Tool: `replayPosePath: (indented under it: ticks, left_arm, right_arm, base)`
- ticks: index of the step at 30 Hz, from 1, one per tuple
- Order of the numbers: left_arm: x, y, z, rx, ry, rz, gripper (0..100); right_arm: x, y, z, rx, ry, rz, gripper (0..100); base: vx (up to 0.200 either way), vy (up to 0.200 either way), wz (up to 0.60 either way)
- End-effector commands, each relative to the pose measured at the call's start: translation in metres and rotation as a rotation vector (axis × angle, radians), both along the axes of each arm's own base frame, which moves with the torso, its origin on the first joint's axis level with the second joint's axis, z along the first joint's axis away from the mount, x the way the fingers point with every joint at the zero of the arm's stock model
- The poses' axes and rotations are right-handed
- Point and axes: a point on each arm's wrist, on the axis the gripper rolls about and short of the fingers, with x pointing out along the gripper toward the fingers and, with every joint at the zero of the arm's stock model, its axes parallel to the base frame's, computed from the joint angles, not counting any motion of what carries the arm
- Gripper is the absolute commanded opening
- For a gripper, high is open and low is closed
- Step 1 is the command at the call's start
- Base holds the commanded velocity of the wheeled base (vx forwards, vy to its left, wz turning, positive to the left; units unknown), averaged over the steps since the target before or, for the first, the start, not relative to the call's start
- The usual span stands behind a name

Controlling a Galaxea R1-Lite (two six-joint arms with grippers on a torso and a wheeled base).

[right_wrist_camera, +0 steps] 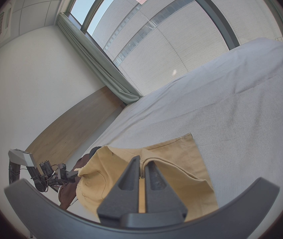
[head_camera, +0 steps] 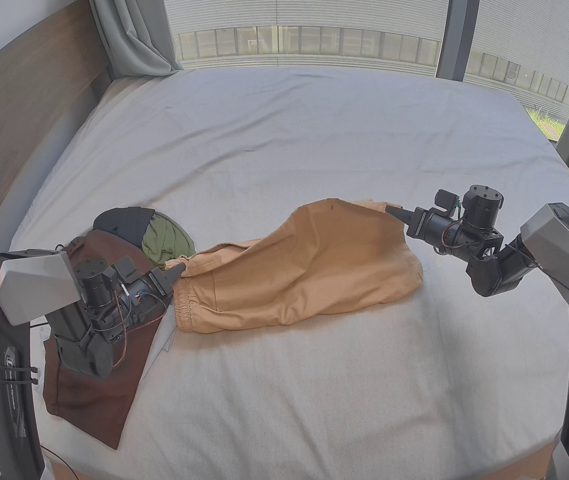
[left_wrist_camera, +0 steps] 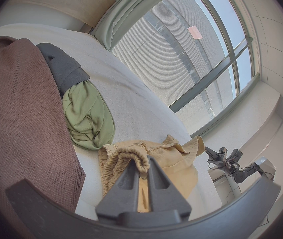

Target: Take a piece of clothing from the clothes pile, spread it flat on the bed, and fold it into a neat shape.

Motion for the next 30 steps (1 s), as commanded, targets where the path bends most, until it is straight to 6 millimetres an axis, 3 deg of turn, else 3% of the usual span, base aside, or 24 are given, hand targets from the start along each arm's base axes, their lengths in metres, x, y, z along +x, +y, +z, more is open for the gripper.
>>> replayPosePath:
  ticks: [1,8,17,30]
  left_arm:
    - [0.002,0.000,-0.001,-0.001,-0.003,0.001,100]
    - [0.006,0.004,0.008,-0.012,-0.032,0.025,100]
    - [0.003,0.003,0.017,-0.015,-0.049,0.025,100]
    - [-0.011,0.005,0.047,-0.023,-0.098,-0.012,100]
  right_arm:
    - [0.001,0.001,0.000,0.001,-0.006,0.001,100]
    - [-0.005,0.003,-0.004,-0.005,0.019,-0.014,100]
    - [-0.034,0.010,-0.007,-0.021,0.077,0.009,100]
    - [-0.078,0.012,-0.011,-0.024,0.099,-0.028,100]
  base:
    - [0.000,0.000,0.00]
    - [0.000,0.000,0.00]
    - [0.000,0.000,0.00]
    - [0.000,0.000,0.00]
